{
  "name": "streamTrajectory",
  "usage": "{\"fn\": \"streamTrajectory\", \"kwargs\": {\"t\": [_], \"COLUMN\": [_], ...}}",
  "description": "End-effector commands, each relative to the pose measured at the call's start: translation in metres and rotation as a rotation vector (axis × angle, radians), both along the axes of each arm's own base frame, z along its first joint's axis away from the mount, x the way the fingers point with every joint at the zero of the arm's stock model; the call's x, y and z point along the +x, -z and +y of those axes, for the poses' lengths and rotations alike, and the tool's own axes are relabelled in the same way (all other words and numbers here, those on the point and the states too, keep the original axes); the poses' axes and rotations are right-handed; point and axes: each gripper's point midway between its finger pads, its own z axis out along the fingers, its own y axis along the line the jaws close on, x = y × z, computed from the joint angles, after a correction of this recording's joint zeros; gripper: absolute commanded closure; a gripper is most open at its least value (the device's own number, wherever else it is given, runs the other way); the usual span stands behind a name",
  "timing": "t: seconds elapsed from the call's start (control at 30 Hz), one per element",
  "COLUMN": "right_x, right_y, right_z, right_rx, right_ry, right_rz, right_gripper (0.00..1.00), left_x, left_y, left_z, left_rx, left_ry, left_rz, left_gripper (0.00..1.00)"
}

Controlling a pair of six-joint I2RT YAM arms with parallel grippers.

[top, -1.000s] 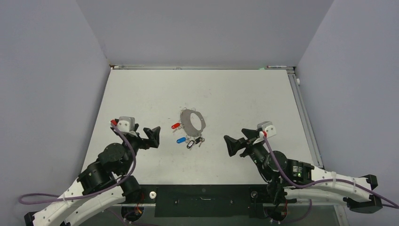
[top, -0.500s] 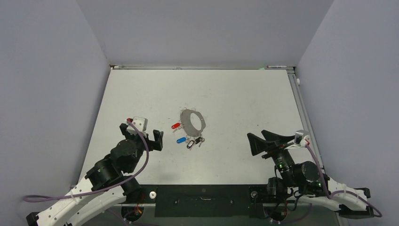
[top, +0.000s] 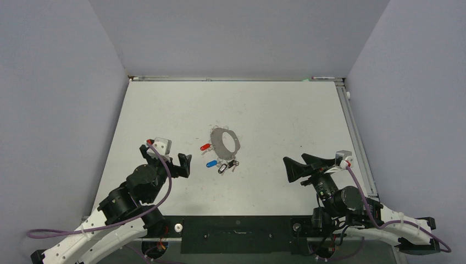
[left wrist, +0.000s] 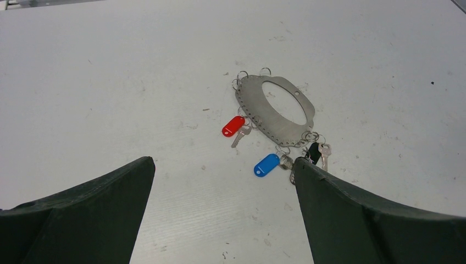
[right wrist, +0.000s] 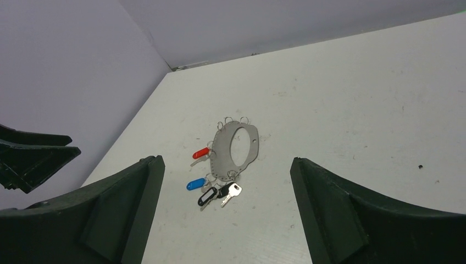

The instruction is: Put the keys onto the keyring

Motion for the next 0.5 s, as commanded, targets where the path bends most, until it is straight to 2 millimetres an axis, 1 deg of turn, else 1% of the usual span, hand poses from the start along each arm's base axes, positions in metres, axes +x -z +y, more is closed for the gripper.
{"fn": "streamTrajectory", "kwargs": {"t": [0.0,0.17,0.33,0.4,0.47], "right_x": [0.001,0.002,0.002,0.004,0.008], "right_y": [-0.011,-0.009,-0.014,-0.013,-0.01], "right_z": [-0.006,-0.009,-0.01,-0.014,-0.02], "right_rx": [0.031,0.041,0.034,0.023,0.026], "right_ry": [0.02,0.037,0.041,0.075,0.123], "right_rz": [0.013,0.026,0.025,0.036,0.058], "right_gripper": [0.11,0.11,0.11,0.11,0.07], "left_x": [0.001,0.0,0.0,0.0,0.0], "left_y": [-0.008,-0.008,-0.008,-0.007,-0.008], "left_z": [-0.003,-0.004,-0.004,-0.004,-0.004], "left_rx": [-0.024,-0.024,-0.026,-0.025,-0.026], "left_ry": [0.015,0.021,0.021,0.023,0.025], "left_rz": [-0.029,-0.03,-0.031,-0.03,-0.031], "left_gripper": [0.04,0.04,0.04,0.04,0.04]}}
